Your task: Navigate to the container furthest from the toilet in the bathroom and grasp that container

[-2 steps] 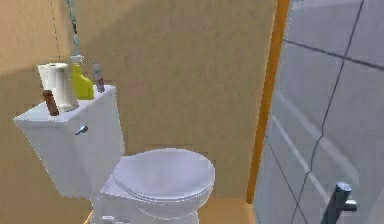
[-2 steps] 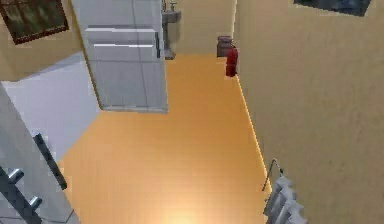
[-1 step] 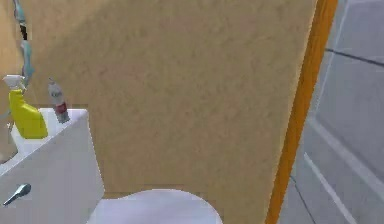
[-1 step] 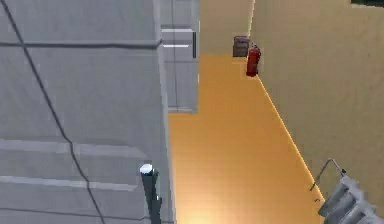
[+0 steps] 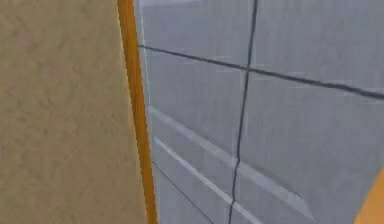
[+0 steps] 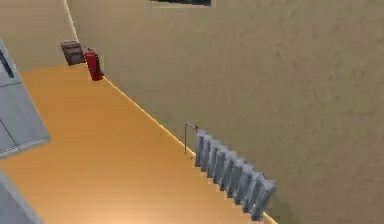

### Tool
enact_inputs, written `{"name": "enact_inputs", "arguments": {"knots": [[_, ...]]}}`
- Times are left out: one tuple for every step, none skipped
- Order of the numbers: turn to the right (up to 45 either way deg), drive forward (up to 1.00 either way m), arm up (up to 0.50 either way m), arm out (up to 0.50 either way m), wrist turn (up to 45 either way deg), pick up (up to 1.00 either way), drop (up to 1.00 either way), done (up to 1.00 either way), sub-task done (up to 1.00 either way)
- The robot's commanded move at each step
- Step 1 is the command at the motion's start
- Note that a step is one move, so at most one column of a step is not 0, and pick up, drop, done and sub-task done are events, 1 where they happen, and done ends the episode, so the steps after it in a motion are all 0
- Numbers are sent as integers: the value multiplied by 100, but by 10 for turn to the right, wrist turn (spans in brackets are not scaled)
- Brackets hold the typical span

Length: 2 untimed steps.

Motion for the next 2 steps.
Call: {"name": "enact_inputs", "arguments": {"knots": [[450,0,0,0,0,0,0,0,0],[360,0,0,0,0,0,0,0,0]]}}
